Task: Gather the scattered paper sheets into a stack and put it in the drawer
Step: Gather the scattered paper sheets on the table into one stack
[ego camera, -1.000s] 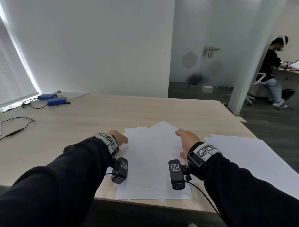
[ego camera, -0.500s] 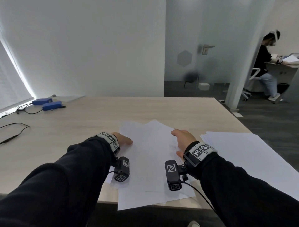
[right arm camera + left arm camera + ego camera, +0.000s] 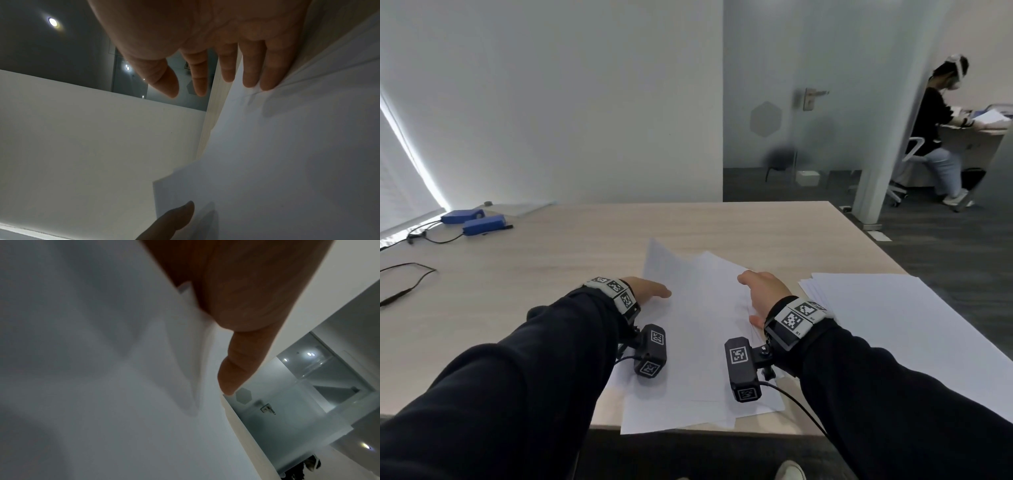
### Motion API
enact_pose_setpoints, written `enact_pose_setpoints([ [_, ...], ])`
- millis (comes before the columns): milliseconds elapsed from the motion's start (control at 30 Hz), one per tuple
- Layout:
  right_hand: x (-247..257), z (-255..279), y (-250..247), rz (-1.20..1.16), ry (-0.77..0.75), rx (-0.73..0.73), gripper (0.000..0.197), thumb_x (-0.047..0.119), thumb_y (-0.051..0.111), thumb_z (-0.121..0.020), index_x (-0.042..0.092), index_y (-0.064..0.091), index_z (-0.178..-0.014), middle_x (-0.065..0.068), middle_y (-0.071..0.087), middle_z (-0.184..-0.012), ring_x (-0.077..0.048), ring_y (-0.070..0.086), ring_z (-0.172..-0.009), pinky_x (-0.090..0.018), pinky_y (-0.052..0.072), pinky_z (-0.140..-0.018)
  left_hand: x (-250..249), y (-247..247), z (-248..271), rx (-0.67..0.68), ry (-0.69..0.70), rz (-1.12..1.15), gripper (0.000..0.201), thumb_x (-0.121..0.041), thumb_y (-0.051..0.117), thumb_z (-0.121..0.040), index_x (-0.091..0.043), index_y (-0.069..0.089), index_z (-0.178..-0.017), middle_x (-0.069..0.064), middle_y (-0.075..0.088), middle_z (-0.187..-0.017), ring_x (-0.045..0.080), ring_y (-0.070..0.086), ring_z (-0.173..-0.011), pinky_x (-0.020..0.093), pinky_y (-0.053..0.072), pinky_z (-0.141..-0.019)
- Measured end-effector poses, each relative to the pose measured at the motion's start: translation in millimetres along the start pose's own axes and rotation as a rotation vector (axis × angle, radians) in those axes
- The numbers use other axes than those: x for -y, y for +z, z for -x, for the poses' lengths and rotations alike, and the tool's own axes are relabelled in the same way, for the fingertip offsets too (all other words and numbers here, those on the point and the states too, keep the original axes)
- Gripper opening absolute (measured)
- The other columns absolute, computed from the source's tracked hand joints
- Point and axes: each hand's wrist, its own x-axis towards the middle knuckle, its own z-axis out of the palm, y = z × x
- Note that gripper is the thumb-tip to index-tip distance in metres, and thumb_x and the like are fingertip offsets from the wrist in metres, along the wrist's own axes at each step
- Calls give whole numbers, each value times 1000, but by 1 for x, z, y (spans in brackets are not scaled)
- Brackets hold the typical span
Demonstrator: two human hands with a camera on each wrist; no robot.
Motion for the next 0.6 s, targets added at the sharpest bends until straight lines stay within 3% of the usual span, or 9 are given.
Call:
enact_pose_setpoints([
  [67,0,-1,-1,11,-8,6,30,27,54,-96,14,52,-123,0,48,-87,-28,56,-96,-49,47,-103,-2,-2,0,-14,13,42,54,-29,72,-87,1,58,-129,19,59,-110,36,60,-109,40,48,-93],
  [133,-2,-3,0,8,-10,12,28,25,53,-97,13,52,-123,-2,51,-91,-31,60,-103,-49,46,-102,-5,-10,-1,-74,49,26,50,-26,70,-88,3,61,-127,19,62,-106,32,61,-100,37,47,-85],
  [200,-4,-6,1,-14,5,15,25,26,54,-96,15,53,-118,-10,58,-112,-37,57,-120,-52,45,-104,-4,-17,-3,-155,109,27,33,-18,72,-85,-4,69,-114,16,66,-108,34,64,-102,38,53,-87],
  [267,-5,-9,2,-23,17,19,22,29,56,-94,19,52,-114,-14,54,-125,-41,52,-127,-55,44,-105,2,-23,-12,-167,123,89,18,-7,76,-78,-14,70,-93,14,70,-110,38,66,-107,48,56,-91],
  [333,-6,-11,3,-20,12,27,22,29,56,-94,19,51,-112,-11,59,-114,-41,52,-127,-54,43,-106,8,-26,-15,-109,104,72,21,-4,77,-76,-14,68,-92,16,70,-110,37,68,-102,53,57,-89],
  [400,-7,-14,4,0,-6,37,24,30,56,-94,16,52,-114,-8,58,-99,-39,54,-124,-53,44,-105,12,-25,-8,-50,55,-18,21,-9,74,-82,-8,64,-100,17,67,-97,34,67,-86,45,59,-81],
  [467,-8,-14,5,25,-29,39,29,30,57,-93,14,54,-117,-5,57,-96,-36,57,-120,-51,45,-104,15,-23,1,-27,39,-220,22,-22,68,-87,-5,63,-100,14,64,-86,29,62,-68,39,55,-76],
  [533,-10,-15,7,43,-46,40,27,32,57,-92,15,54,-113,-2,57,-98,-33,58,-118,-49,45,-105,16,-23,5,-25,74,-429,30,-32,69,-86,-8,63,-102,9,65,-90,26,62,-70,33,52,-73],
  [600,-12,-15,9,46,-54,57,25,33,57,-92,17,54,-111,-8,61,-114,-34,58,-118,-49,45,-105,16,-22,7,3,101,-425,38,-28,77,-81,-6,64,-109,10,68,-97,29,66,-81,38,59,-77],
])
